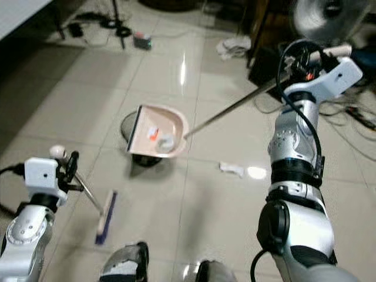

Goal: Sweep floor

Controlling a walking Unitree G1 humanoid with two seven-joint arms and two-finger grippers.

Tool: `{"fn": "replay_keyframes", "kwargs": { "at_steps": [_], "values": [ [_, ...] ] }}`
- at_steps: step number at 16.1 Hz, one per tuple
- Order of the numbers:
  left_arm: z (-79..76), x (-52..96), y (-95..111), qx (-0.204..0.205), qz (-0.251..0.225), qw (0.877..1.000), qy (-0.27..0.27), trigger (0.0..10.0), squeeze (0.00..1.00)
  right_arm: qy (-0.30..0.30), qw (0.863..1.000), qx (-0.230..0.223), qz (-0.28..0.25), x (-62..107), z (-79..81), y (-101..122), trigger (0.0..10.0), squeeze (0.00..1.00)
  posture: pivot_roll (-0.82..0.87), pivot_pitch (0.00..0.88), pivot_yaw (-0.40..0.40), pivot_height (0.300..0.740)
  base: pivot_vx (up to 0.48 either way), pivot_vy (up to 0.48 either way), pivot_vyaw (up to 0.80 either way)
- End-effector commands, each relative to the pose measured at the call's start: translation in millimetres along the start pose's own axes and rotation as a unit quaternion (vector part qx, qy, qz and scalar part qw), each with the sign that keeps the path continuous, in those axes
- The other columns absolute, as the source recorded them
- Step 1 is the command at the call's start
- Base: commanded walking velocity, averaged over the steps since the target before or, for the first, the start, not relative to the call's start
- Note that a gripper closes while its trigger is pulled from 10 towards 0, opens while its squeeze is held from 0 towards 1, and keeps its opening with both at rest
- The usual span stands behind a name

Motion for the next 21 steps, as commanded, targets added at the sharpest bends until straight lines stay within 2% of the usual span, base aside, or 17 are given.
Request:
{"fn": "replay_keyframes", "kwargs": {
  "at_steps": [1,5,6,10,21],
  "values": [
    [0.0,-3.2,5,-0.004,-0.011,1.000,-0.004,10.0,0.00,-0.009,0.999,-0.012,-0.042,-4.4,-2.0,19,10.0,0.00,0.10,0.073,-0.033,0.740,0.364,0.000,0.00],
    [4.7,-6.5,8,-0.006,-0.013,1.000,-0.001,10.0,0.00,0.000,0.999,-0.007,-0.035,-5.5,5.0,16,10.0,0.00,0.11,0.068,-0.036,0.740,0.390,0.000,0.00],
    [6.3,-3.6,7,-0.008,-0.012,1.000,0.001,10.0,0.00,0.009,0.999,0.004,-0.030,-5.6,9.5,13,10.0,0.00,0.11,0.067,-0.037,0.740,0.394,0.000,0.66],
    [7.7,-0.1,4,-0.008,-0.009,1.000,0.006,10.0,0.00,0.015,1.000,0.002,-0.025,-5.3,13.7,10,10.0,0.00,0.12,0.060,-0.039,0.740,0.397,0.000,0.74],
    [5.4,2.7,-1,-0.005,-0.003,1.000,0.007,10.0,0.00,0.017,1.000,0.002,-0.023,-5.8,13.5,8,10.0,0.00,0.12,0.065,-0.044,0.740,0.398,0.000,0.00]
  ]
}}
Point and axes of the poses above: a point about 5 cm out from each wrist's last joint towards the gripper, its own x axis pointing back from the gripper into the wrist, its own y axis along the axis of the wrist's last joint, z = x × y, the point moved 4 cm from there along -x, pointing out of the wrist towards the gripper, and after that the axes turned 15 degrees about x, right-handed, at the moved point
